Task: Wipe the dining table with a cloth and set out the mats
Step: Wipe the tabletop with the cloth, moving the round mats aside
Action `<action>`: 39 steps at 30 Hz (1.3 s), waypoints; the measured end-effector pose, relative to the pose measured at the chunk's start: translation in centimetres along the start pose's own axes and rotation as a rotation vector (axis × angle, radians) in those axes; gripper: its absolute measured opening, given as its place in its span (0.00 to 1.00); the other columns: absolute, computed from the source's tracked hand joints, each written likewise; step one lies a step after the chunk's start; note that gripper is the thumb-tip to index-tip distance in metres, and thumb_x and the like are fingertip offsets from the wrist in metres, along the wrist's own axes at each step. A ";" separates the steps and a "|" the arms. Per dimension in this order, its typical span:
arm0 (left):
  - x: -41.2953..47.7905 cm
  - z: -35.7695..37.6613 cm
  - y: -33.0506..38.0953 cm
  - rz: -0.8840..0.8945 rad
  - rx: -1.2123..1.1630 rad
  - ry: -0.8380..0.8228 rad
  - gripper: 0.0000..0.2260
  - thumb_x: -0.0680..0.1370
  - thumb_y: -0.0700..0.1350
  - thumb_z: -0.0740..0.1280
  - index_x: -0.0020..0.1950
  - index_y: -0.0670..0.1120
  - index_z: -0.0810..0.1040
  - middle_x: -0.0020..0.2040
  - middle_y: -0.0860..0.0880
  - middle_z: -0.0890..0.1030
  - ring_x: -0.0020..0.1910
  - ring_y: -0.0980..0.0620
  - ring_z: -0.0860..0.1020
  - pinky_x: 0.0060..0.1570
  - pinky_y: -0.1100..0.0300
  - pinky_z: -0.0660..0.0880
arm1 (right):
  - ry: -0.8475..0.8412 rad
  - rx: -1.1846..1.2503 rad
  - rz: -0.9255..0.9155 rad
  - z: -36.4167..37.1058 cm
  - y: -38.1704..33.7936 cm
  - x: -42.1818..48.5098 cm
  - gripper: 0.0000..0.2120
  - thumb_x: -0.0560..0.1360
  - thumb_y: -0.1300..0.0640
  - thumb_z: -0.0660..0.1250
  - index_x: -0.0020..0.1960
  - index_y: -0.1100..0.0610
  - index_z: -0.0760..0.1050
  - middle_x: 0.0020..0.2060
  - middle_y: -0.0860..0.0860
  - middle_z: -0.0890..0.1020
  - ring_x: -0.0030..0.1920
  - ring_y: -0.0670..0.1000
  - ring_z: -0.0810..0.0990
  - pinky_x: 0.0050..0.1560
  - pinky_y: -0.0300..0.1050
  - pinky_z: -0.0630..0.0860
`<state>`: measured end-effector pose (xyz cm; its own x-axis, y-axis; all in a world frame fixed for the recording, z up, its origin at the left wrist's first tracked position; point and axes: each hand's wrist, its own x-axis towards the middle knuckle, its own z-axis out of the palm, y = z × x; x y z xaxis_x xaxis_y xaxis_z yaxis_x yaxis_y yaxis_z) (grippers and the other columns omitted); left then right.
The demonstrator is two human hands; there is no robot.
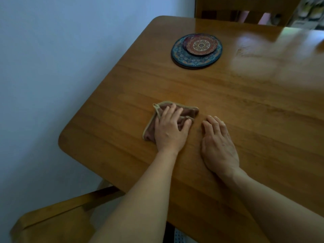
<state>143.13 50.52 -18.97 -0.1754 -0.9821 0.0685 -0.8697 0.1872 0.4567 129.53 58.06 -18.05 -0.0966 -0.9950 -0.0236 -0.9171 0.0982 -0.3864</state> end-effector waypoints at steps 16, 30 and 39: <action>-3.8 -6.6 -10.8 -0.267 0.053 0.106 0.23 0.80 0.60 0.61 0.72 0.52 0.72 0.76 0.51 0.67 0.75 0.51 0.61 0.74 0.49 0.59 | -0.012 0.020 -0.003 -0.5 -0.3 -0.1 0.22 0.83 0.56 0.50 0.76 0.58 0.58 0.77 0.55 0.58 0.78 0.53 0.49 0.78 0.50 0.49; -6.3 -1.5 -0.9 -0.200 -0.018 0.094 0.23 0.77 0.61 0.62 0.70 0.56 0.71 0.76 0.54 0.66 0.76 0.55 0.58 0.75 0.49 0.51 | 0.051 0.160 0.008 -0.1 0.3 -0.5 0.21 0.82 0.58 0.52 0.75 0.56 0.61 0.76 0.53 0.62 0.77 0.51 0.53 0.76 0.50 0.55; -10.5 1.0 7.5 -0.025 -0.302 0.063 0.14 0.72 0.45 0.71 0.58 0.53 0.82 0.61 0.55 0.81 0.64 0.58 0.74 0.68 0.50 0.68 | 0.192 0.637 0.181 -2.4 2.4 -4.2 0.18 0.82 0.60 0.56 0.71 0.55 0.67 0.68 0.52 0.72 0.68 0.48 0.69 0.69 0.45 0.65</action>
<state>137.99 62.26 -17.21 -0.1190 -0.9874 0.1044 -0.6955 0.1580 0.7010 126.81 62.48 -16.64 -0.3478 -0.9376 0.0023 -0.4800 0.1759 -0.8595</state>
